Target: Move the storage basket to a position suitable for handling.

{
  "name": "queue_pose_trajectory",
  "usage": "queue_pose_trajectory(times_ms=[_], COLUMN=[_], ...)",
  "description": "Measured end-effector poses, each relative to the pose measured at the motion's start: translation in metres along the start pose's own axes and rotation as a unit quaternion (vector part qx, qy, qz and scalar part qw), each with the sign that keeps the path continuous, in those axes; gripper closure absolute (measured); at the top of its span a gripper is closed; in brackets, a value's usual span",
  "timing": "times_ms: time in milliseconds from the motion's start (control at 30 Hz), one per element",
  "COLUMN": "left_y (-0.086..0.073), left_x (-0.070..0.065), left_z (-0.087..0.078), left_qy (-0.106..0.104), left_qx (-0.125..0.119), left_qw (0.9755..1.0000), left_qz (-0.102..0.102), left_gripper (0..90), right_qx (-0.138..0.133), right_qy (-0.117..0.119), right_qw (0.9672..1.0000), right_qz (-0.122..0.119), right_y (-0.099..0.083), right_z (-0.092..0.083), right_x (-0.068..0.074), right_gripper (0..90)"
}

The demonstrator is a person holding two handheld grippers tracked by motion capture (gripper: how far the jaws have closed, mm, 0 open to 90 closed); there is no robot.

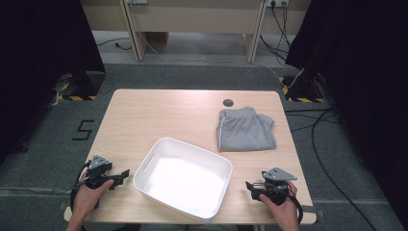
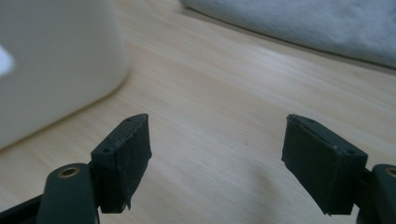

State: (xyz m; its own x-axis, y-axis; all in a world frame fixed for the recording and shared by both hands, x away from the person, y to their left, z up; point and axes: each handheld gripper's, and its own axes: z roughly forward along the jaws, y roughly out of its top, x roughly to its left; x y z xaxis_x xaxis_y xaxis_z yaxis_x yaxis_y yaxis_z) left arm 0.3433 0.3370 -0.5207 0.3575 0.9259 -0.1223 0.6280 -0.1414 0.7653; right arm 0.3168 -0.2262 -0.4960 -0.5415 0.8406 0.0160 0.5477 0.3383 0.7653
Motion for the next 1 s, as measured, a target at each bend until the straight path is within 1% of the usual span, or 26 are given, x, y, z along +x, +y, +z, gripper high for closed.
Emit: queue_pose_trajectory(times_ms=[67, 167, 233, 300, 333, 400, 433, 467, 500, 533, 567, 633, 667, 700, 800, 833, 933, 1000], left_y=[0.002, 0.004, 0.004, 0.003, 0.002, -0.001, -0.003, -0.003, -0.005, -0.006, -0.006, -0.005, -0.005, -0.005, -0.005, -0.006, -0.006, -0.006], left_x=[-0.006, -0.013, -0.016, -0.019, -0.021, -0.023, -0.024, -0.024, -0.026, -0.028, -0.030, -0.034, -0.036, -0.036, -0.035, -0.033, -0.032, -0.031], left_z=[-0.003, -0.008, -0.012, -0.015, -0.016, -0.018, -0.019, -0.019, -0.020, -0.021, -0.021, -0.020, -0.020, -0.020, -0.019, -0.019, -0.020, -0.020], left_qy=[-0.011, -0.036, -0.044, -0.057, -0.062, -0.068, -0.072, -0.072, -0.081, -0.085, -0.088, -0.091, -0.084, -0.082, -0.084, -0.085, -0.084, -0.083], left_qx=[-0.005, -0.019, -0.026, -0.033, -0.035, -0.037, -0.037, -0.037, -0.039, -0.038, -0.034, -0.023, -0.022, -0.021, -0.022, -0.021, -0.020, -0.017], left_qw=[0.9999, 0.9991, 0.9986, 0.9977, 0.9973, 0.9968, 0.9964, 0.9964, 0.9956, 0.9953, 0.9949, 0.9946, 0.9951, 0.9952, 0.9951, 0.9954, 0.9955, 0.9956], left_qz=[0.008, 0.012, 0.015, 0.013, 0.014, 0.021, 0.024, 0.024, 0.027, 0.029, 0.034, 0.043, 0.048, 0.049, 0.046, 0.040, 0.038, 0.039], left_gripper=[16.9, 17.0, 17.0, 17.1, 17.1, 17.1, 17.2, 17.2, 17.3, 17.3, 17.3, 16.8, 18.1, 19.0, 18.9, 18.9, 20.1, 20.2], right_qx=[-0.002, -0.018, -0.022, -0.026, -0.026, -0.028, -0.029, -0.029, -0.030, -0.028, -0.025, -0.028, -0.032, -0.036, -0.032, -0.034, -0.040, -0.040], right_qy=[0.013, 0.035, 0.044, 0.071, 0.077, 0.082, 0.099, 0.099, 0.122, 0.124, 0.123, 0.130, 0.131, 0.128, 0.121, 0.117, 0.118, 0.115], right_qw=[0.9999, 0.9989, 0.9982, 0.9965, 0.9960, 0.9954, 0.9940, 0.9940, 0.9917, 0.9916, 0.9915, 0.9905, 0.9901, 0.9904, 0.9911, 0.9915, 0.9916, 0.9917], right_qz=[-0.010, -0.027, -0.035, -0.036, -0.038, -0.041, -0.036, -0.036, -0.028, -0.027, -0.033, -0.037, -0.038, -0.037, -0.046, -0.044, -0.037, -0.043], right_y=[0.004, 0.009, 0.011, 0.013, 0.013, 0.013, 0.012, 0.012, 0.011, 0.011, 0.011, 0.013, 0.015, 0.018, 0.024, 0.026, 0.031, 0.037], right_z=[-0.003, -0.005, -0.006, -0.006, -0.005, -0.003, -0.002, -0.002, 0.002, 0.004, 0.004, 0.007, 0.008, 0.009, 0.012, 0.014, 0.022, 0.028], right_x=[0.010, 0.023, 0.029, 0.035, 0.037, 0.039, 0.041, 0.041, 0.042, 0.043, 0.044, 0.048, 0.050, 0.050, 0.048, 0.046, 0.043, 0.040], right_gripper=[24.3, 24.3, 24.2, 23.9, 23.9, 23.9, 23.9, 23.9, 23.9, 23.8, 23.5, 23.9, 22.3, 22.1, 22.1, 22.9, 28.0, 27.9])
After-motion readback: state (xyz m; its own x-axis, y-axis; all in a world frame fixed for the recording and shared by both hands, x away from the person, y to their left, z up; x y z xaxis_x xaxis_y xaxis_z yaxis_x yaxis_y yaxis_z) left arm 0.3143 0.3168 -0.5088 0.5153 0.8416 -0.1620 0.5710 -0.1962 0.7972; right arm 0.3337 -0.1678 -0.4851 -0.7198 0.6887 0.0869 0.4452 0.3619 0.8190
